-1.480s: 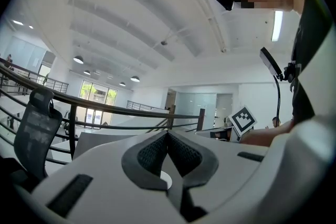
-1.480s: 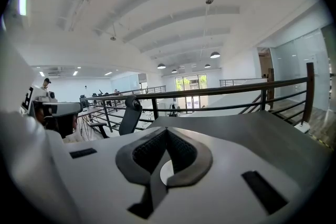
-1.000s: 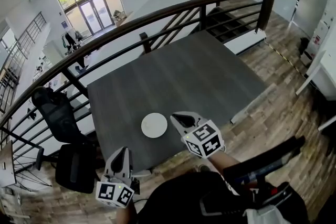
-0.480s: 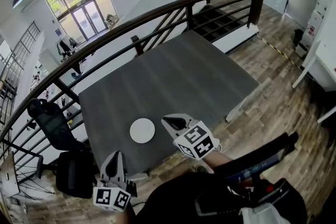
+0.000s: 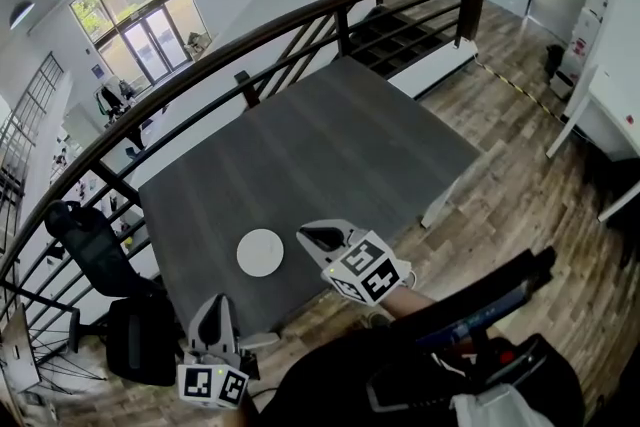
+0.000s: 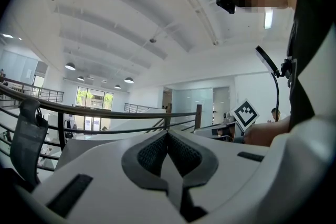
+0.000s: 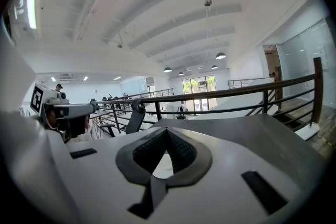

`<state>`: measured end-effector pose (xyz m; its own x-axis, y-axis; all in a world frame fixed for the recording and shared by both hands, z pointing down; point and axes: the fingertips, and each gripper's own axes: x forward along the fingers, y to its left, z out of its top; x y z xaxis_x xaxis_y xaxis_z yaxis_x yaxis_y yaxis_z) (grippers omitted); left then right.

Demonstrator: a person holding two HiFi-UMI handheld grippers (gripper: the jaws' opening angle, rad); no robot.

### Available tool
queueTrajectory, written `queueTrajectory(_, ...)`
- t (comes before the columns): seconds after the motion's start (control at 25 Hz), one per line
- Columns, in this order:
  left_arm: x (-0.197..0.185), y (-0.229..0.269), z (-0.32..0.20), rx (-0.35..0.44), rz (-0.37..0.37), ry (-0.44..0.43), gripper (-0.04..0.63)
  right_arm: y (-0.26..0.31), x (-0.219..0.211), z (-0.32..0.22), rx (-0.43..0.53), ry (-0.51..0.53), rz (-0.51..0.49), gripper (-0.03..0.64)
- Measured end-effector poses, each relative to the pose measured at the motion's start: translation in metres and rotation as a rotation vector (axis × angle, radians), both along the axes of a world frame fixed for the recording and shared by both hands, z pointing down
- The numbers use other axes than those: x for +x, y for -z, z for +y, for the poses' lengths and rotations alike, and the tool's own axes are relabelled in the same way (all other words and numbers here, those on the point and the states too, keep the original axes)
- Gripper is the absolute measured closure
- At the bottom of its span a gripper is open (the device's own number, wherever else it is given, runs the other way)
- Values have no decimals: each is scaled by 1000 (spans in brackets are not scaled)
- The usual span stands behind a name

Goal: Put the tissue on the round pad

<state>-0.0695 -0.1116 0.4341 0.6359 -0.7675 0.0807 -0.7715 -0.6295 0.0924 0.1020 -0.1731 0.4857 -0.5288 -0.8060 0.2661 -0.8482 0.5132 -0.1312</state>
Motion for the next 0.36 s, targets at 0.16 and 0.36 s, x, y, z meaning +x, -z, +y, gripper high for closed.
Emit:
queueTrajectory(0.16, -5, -2, 0, -13, 15, 15, 592, -2, -2, 3, -4, -4, 2, 615)
queueTrajectory(0.36, -8, -9, 0, -45, 7, 24, 592, -4, -4, 2, -3, -4, 15, 615)
